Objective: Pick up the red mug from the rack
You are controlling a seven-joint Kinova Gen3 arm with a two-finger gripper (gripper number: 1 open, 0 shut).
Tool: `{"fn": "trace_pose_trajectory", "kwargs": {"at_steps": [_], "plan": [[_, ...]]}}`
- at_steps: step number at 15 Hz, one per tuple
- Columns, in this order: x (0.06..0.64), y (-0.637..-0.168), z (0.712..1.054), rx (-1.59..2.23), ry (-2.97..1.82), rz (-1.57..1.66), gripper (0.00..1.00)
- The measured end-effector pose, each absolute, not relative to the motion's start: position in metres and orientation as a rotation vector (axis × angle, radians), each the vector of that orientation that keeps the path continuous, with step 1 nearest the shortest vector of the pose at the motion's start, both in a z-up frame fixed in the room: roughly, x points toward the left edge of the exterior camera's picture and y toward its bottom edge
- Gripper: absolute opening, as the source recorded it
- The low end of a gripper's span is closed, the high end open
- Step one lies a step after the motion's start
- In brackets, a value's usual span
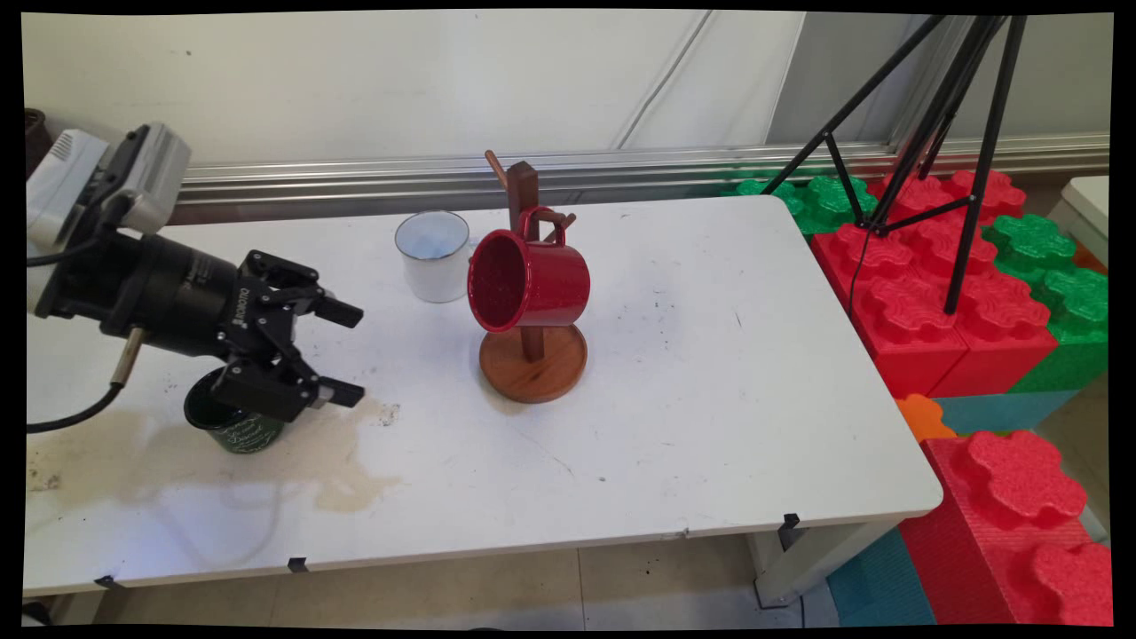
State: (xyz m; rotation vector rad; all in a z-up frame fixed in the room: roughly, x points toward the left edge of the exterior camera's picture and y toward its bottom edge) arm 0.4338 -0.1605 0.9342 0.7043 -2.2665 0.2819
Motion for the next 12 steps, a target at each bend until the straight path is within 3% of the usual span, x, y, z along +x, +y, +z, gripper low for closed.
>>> {"fn": "trace_pose_trajectory", "kwargs": {"at_steps": [12], "plan": [[0.373,-0.159,0.957,0.851,-2.163,0.27,1.0]]}}
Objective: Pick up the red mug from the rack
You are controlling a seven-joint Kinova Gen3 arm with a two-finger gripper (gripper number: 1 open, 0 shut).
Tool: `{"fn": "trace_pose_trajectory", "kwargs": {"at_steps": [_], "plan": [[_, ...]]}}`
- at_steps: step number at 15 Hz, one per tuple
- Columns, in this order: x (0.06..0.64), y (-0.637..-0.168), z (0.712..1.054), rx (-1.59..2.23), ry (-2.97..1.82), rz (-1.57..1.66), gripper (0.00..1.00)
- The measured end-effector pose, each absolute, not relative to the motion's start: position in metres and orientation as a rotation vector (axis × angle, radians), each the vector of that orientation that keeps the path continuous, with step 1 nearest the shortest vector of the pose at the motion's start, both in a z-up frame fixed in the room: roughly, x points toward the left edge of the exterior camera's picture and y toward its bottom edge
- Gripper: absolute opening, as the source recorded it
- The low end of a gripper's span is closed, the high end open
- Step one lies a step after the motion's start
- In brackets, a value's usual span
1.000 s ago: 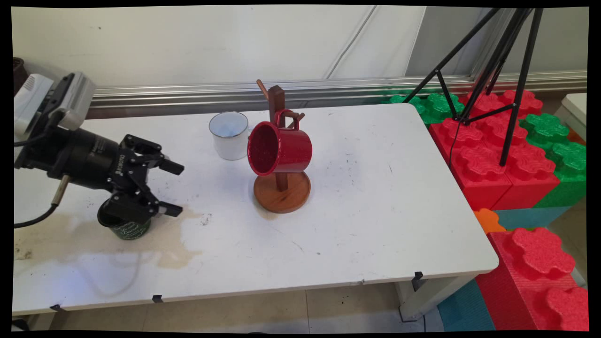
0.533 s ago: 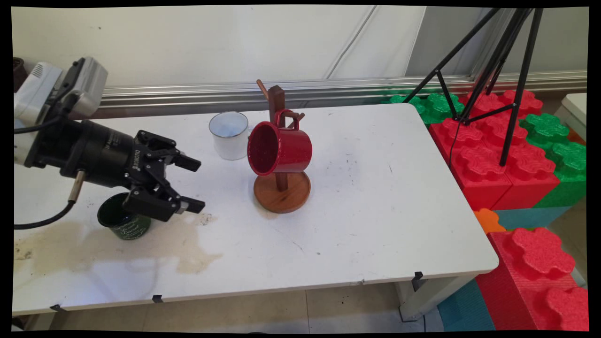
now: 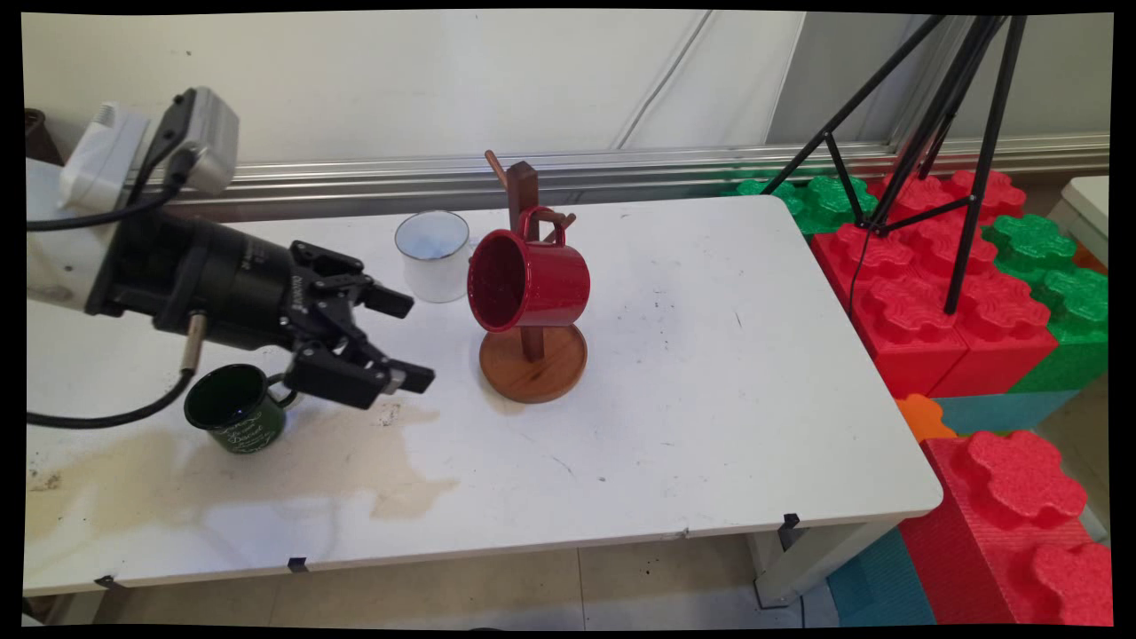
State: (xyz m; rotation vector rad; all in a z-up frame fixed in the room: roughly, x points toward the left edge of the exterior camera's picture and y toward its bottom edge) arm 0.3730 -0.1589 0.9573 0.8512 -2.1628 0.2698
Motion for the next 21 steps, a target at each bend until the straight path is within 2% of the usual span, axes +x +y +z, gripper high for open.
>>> {"fn": "trace_pose_trajectory", "kwargs": {"at_steps": [21], "plan": [[0.306,-0.185,0.961,1.077,-1.987,0.256,1.0]]}}
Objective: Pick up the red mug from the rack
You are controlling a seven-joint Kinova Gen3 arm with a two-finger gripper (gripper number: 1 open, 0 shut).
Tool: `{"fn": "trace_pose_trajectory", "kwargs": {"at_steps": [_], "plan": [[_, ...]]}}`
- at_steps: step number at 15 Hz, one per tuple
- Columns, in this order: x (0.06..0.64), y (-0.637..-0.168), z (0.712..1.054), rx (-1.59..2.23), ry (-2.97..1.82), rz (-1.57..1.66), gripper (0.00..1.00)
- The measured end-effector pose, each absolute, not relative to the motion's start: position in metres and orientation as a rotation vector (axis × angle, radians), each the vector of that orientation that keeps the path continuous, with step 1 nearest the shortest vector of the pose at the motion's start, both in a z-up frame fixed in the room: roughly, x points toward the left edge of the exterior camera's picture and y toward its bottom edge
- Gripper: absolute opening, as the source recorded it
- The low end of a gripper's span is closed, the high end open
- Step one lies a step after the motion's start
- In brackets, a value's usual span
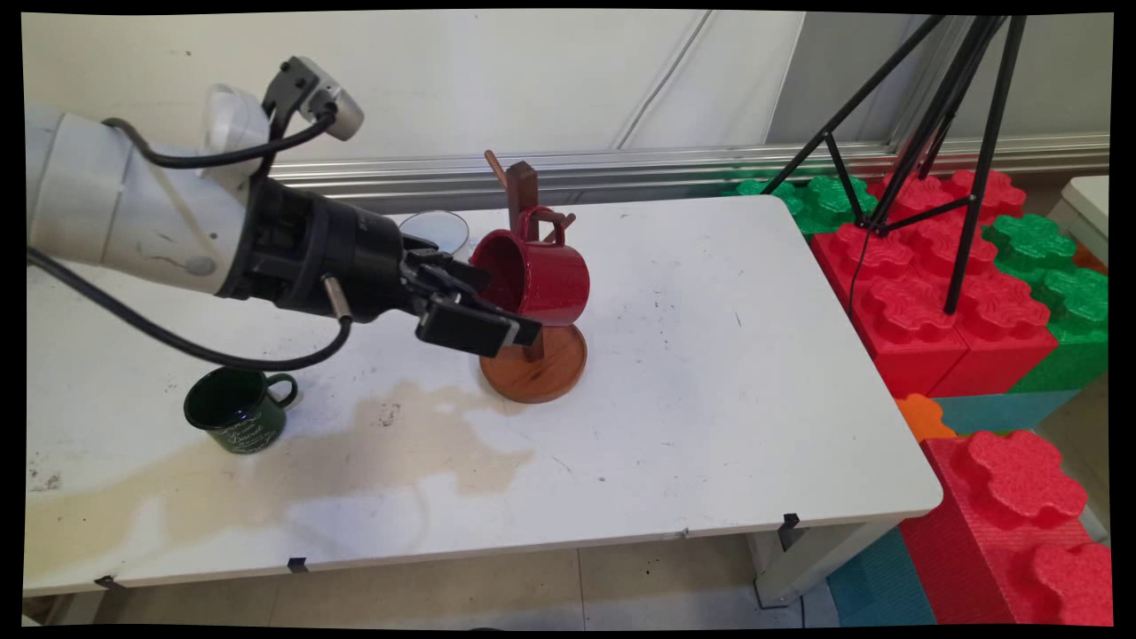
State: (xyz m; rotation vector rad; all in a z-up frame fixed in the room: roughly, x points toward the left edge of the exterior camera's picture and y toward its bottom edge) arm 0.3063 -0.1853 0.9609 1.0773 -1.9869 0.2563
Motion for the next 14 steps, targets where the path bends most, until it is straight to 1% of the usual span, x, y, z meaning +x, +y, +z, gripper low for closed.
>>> {"fn": "trace_pose_trajectory", "kwargs": {"at_steps": [14], "plan": [[0.27,-0.218,0.925,1.158,-1.935,0.267,1.0]]}}
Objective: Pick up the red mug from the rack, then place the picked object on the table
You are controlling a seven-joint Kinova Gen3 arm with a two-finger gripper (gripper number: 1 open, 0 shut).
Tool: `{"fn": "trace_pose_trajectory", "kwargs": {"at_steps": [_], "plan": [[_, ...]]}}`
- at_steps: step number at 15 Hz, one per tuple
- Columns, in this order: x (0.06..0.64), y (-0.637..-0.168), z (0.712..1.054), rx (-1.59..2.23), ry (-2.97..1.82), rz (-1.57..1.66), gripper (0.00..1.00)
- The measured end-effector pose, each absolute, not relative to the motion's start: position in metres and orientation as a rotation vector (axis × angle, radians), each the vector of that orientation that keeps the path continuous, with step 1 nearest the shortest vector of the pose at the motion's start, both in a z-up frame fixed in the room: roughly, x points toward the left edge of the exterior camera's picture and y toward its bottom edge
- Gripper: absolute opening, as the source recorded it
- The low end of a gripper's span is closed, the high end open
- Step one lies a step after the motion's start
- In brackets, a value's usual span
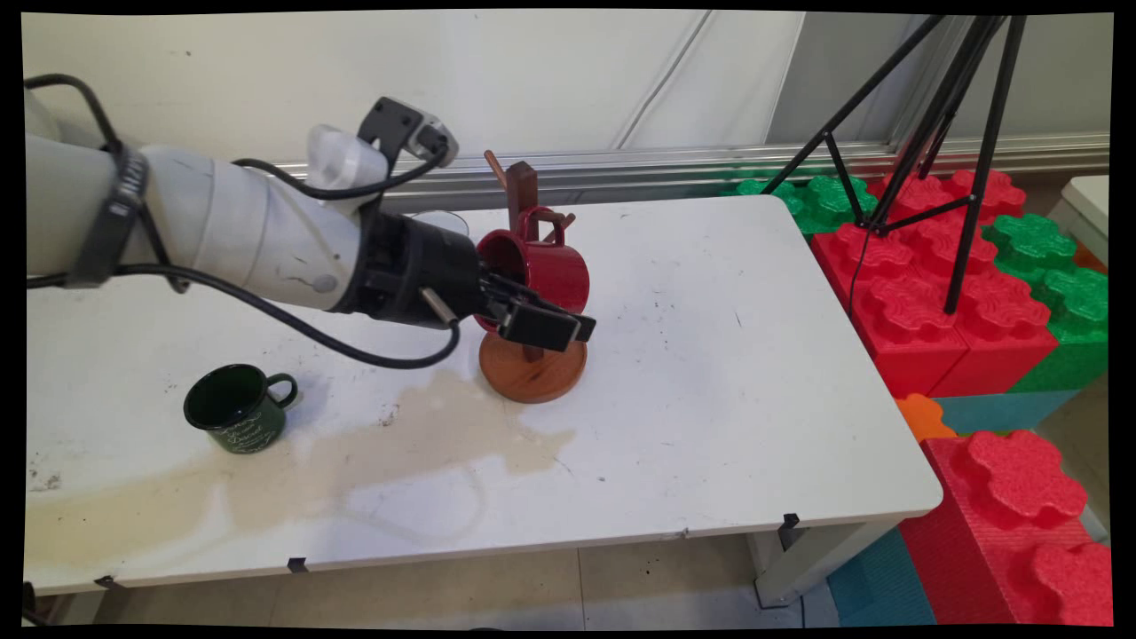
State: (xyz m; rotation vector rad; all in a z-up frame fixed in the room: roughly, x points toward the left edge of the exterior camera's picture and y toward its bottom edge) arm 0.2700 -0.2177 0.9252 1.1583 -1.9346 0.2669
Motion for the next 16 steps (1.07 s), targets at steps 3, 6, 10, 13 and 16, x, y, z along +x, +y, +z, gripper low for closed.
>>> {"fn": "trace_pose_trajectory", "kwargs": {"at_steps": [3,6,10,13,16], "plan": [[0.265,-0.221,0.92,1.166,-1.931,0.272,1.0],[0.262,-0.224,0.917,1.174,-1.928,0.279,1.0],[0.259,-0.228,0.913,1.185,-1.924,0.299,0.0],[0.259,-0.228,0.912,1.19,-1.921,0.316,0.0],[0.258,-0.225,0.912,1.202,-1.914,0.319,0.0]]}}
